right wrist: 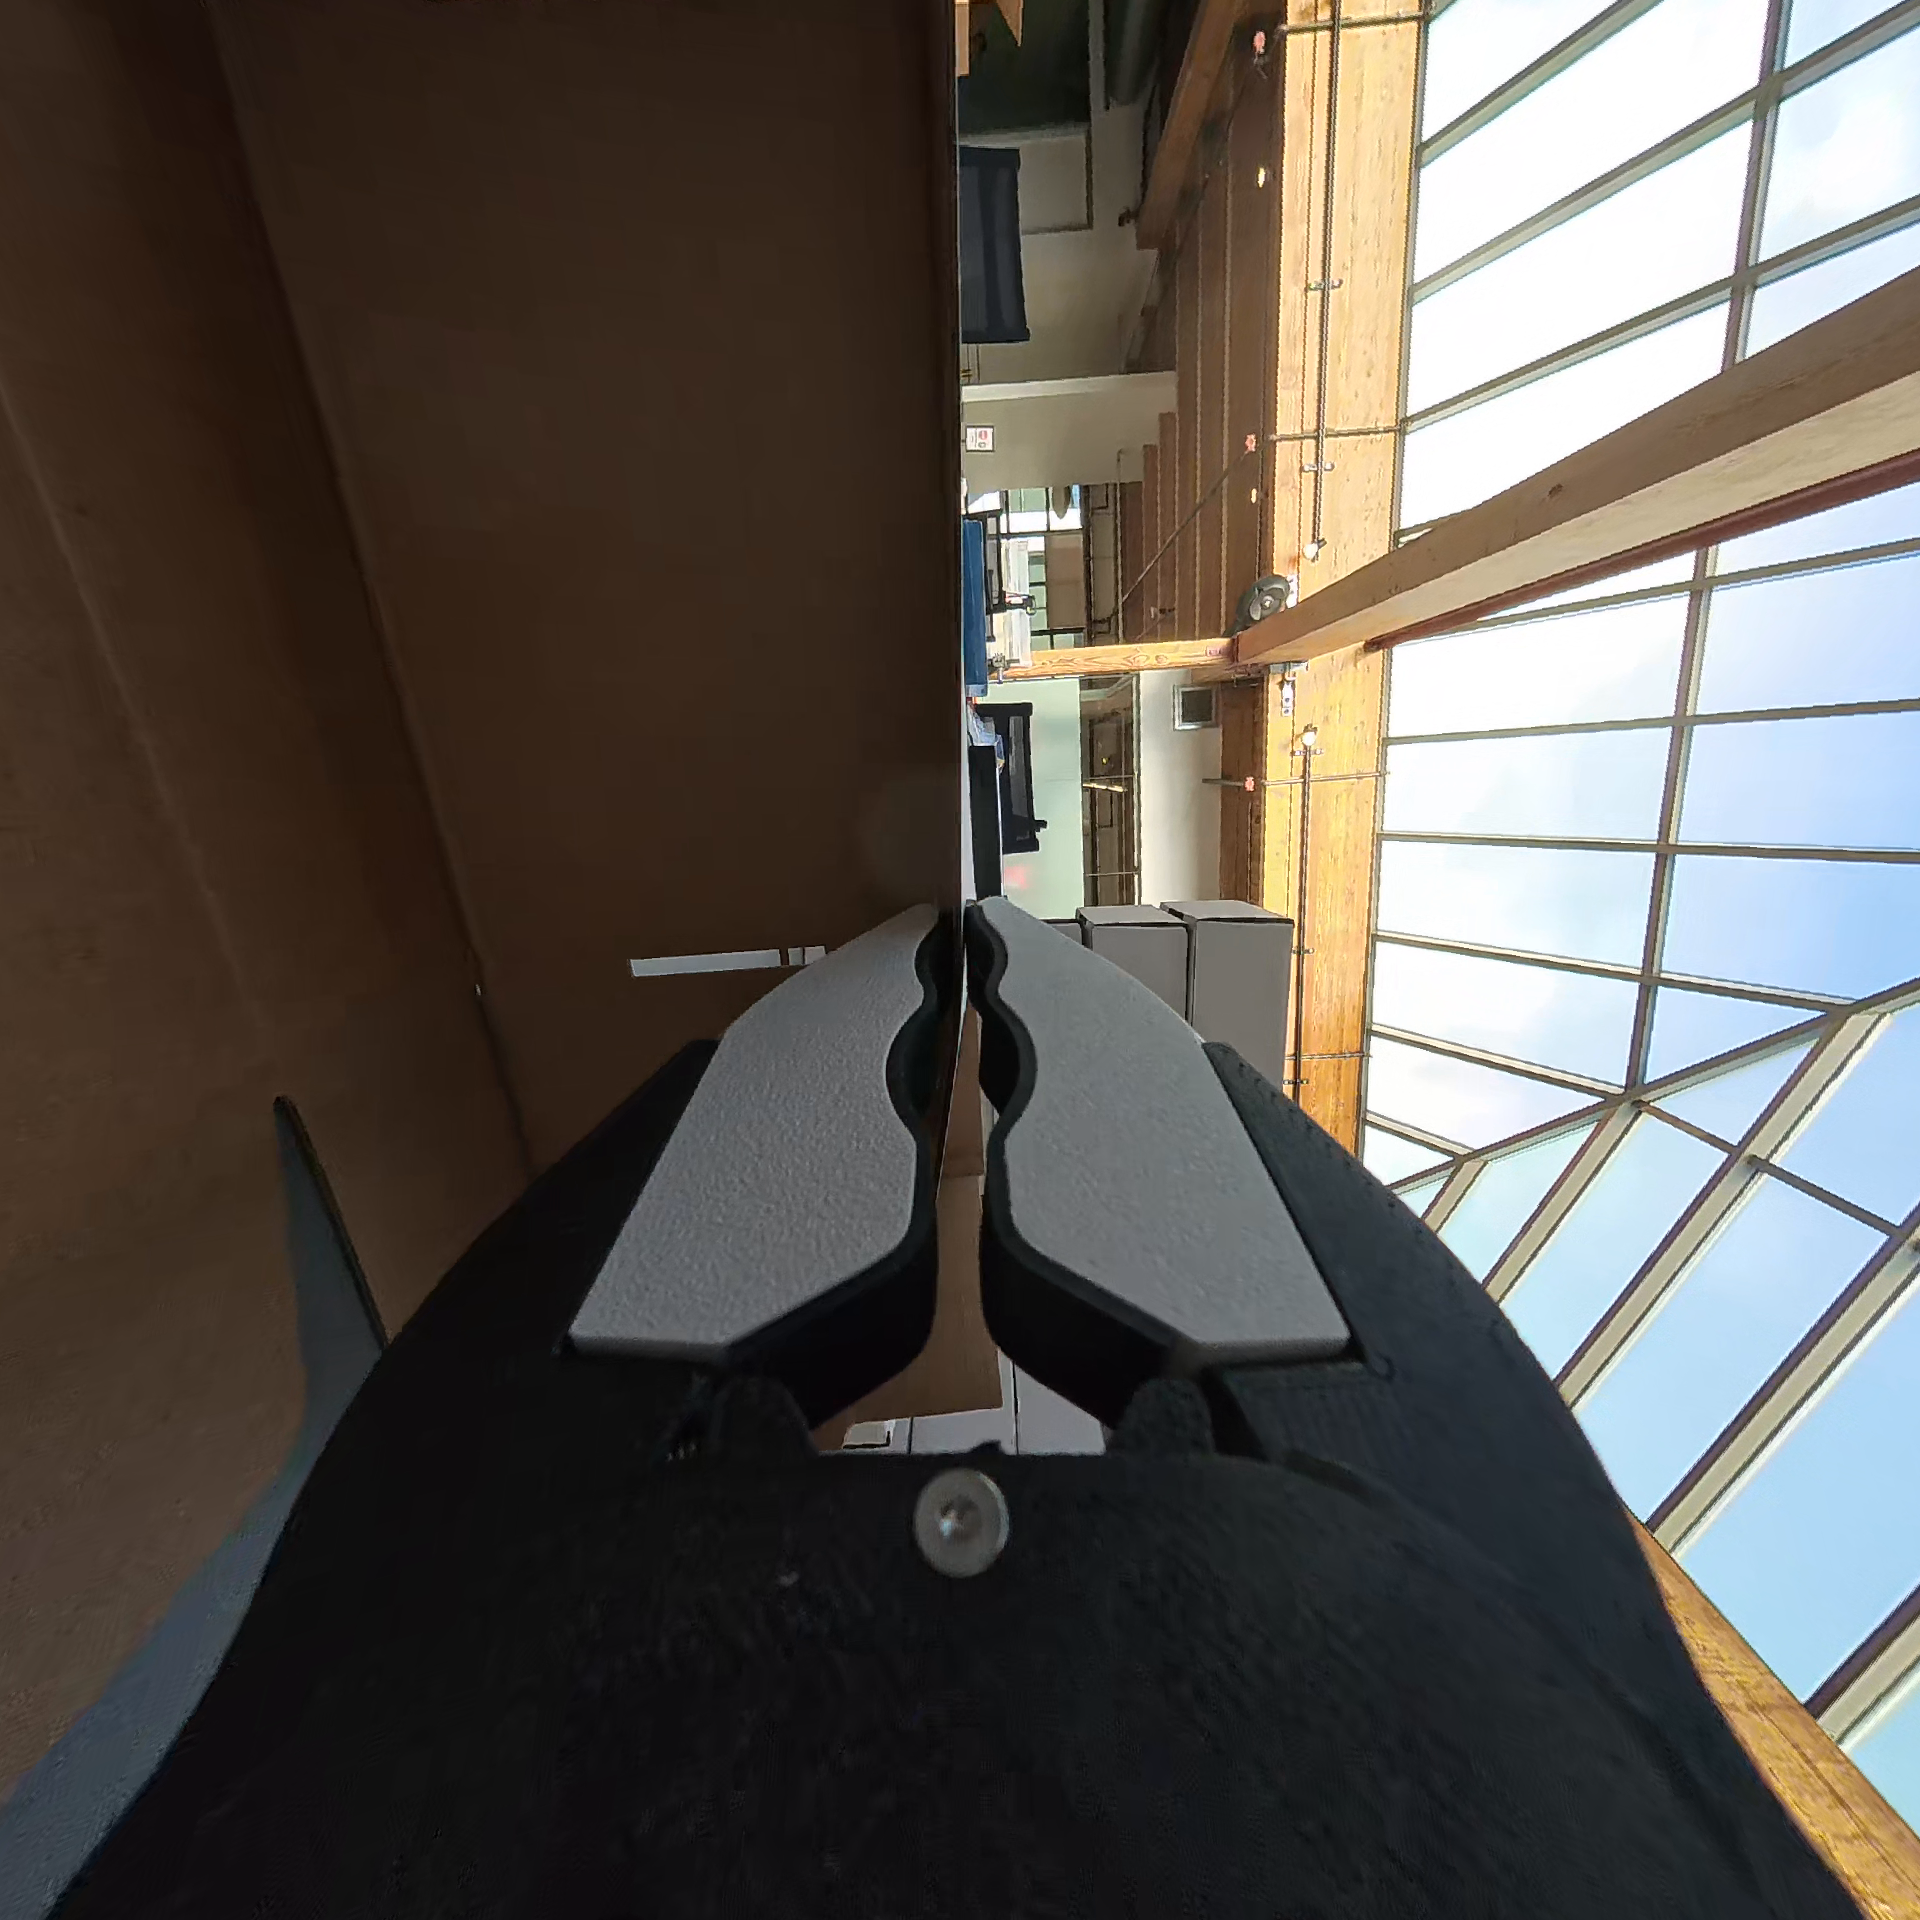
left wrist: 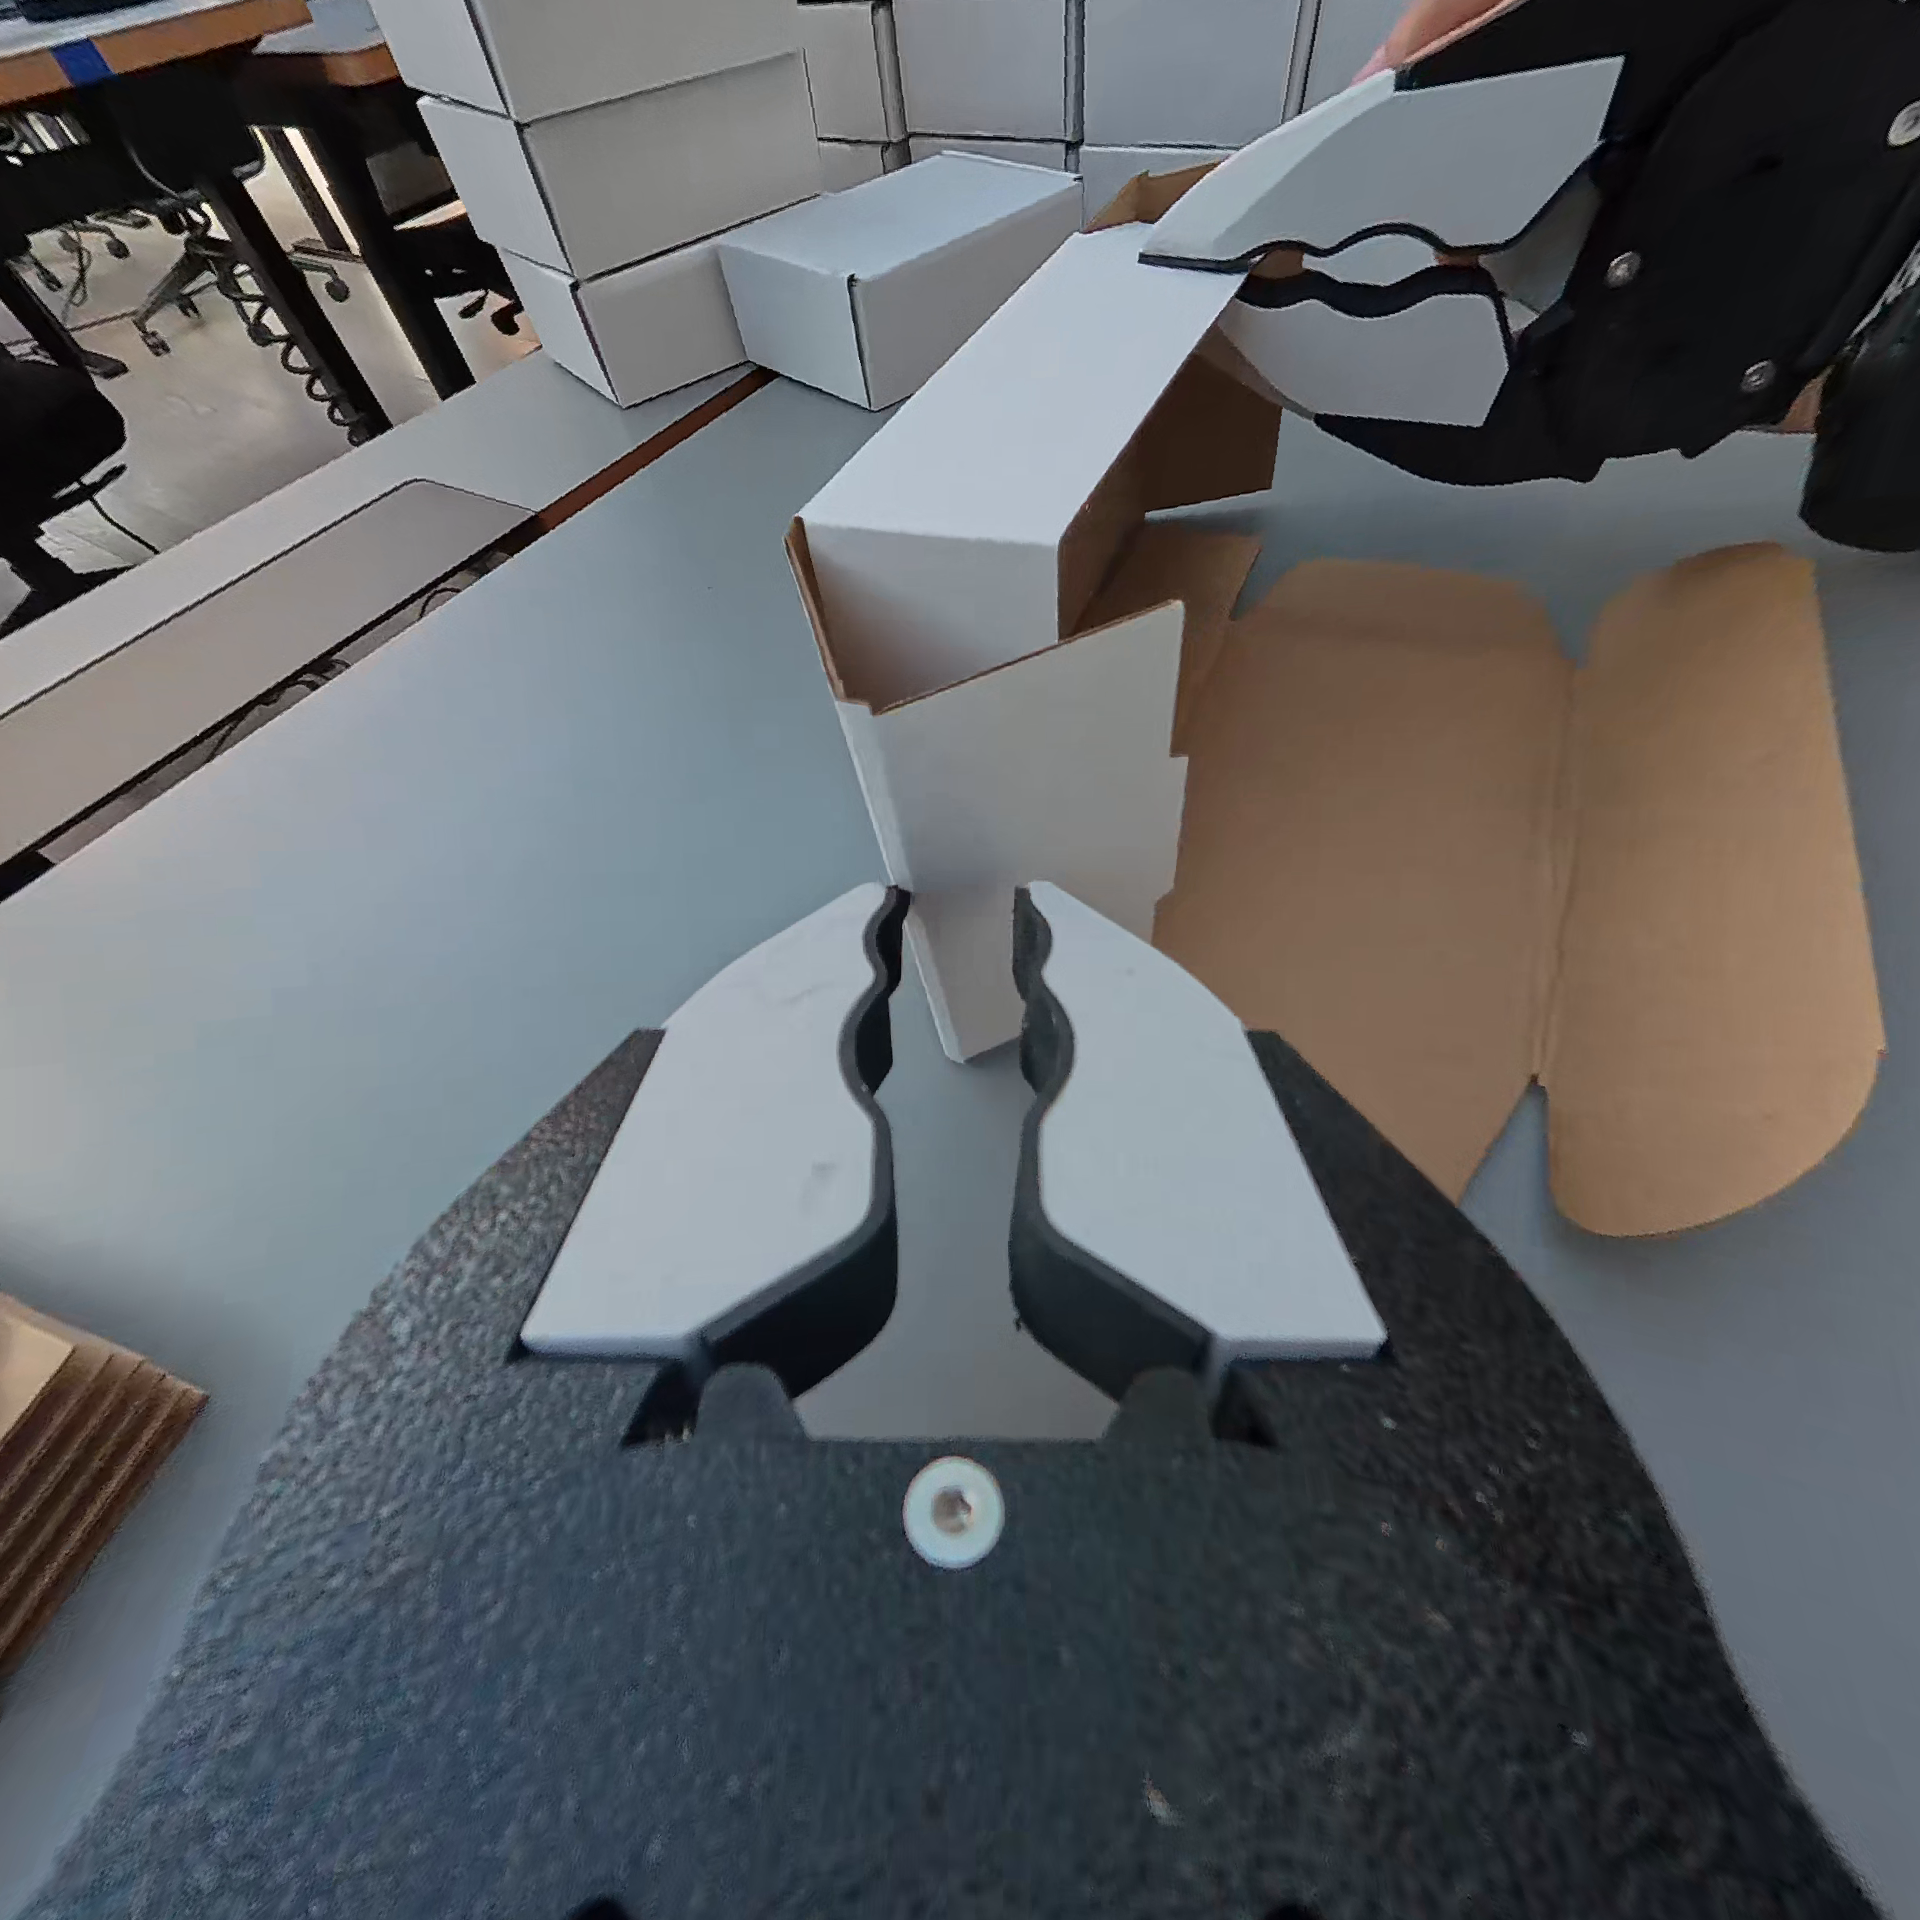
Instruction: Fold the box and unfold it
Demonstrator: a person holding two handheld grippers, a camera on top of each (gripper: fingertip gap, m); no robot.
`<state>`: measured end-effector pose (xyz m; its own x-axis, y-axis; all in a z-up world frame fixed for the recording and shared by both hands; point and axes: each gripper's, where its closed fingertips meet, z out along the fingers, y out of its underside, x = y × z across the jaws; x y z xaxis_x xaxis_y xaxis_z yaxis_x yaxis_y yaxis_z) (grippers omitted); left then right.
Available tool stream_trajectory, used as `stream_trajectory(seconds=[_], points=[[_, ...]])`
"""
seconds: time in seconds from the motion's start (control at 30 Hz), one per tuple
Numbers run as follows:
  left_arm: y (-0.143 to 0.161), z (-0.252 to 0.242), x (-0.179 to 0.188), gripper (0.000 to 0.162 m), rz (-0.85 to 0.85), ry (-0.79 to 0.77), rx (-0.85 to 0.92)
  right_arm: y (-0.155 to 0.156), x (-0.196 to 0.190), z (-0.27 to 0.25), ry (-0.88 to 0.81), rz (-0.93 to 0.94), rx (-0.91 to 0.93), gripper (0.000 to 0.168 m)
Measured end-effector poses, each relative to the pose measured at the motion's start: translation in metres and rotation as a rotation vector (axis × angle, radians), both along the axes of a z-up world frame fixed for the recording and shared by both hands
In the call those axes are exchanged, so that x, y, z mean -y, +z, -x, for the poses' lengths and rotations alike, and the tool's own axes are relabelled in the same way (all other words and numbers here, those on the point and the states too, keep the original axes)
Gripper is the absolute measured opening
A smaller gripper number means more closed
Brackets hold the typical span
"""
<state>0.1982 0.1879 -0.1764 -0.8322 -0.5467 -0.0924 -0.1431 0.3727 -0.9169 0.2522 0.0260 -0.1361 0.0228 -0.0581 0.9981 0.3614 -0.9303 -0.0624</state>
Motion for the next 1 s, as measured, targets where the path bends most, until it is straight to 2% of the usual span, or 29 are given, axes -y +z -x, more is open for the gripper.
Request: stream_trajectory(seconds=[0.23, 0.33, 0.4, 0.53, 0.7, 1.0], points=[[-0.001, -0.012, -0.013, 0.036, 0.014, -0.017, -0.067, 0.000, 0.000, 0.002, 0.020, 0.017, 0.011, 0.002], [0.000, -0.007, -0.002, 0.035, 0.013, -0.085, -0.074, 0.000, 0.001, 0.001, 0.006, 0.026, 0.008, 0.002], [0.000, -0.003, 0.003, 0.028, -0.023, -0.108, -0.052, 0.000, 0.001, 0.001, 0.000, 0.023, 0.001, 0.001], [-0.001, 0.008, 0.014, 0.025, -0.130, -0.136, 0.025, 0.000, 0.001, 0.000, -0.013, 0.021, -0.018, 0.002], [-0.002, 0.007, 0.029, 0.024, -0.224, -0.030, 0.087, -0.001, 0.001, 0.003, -0.004, 0.063, -0.011, 0.002], [-0.005, -0.012, 0.033, 0.030, -0.212, 0.248, 0.092, -0.002, 0.002, 0.006, 0.014, 0.106, -0.016, 0.003]])
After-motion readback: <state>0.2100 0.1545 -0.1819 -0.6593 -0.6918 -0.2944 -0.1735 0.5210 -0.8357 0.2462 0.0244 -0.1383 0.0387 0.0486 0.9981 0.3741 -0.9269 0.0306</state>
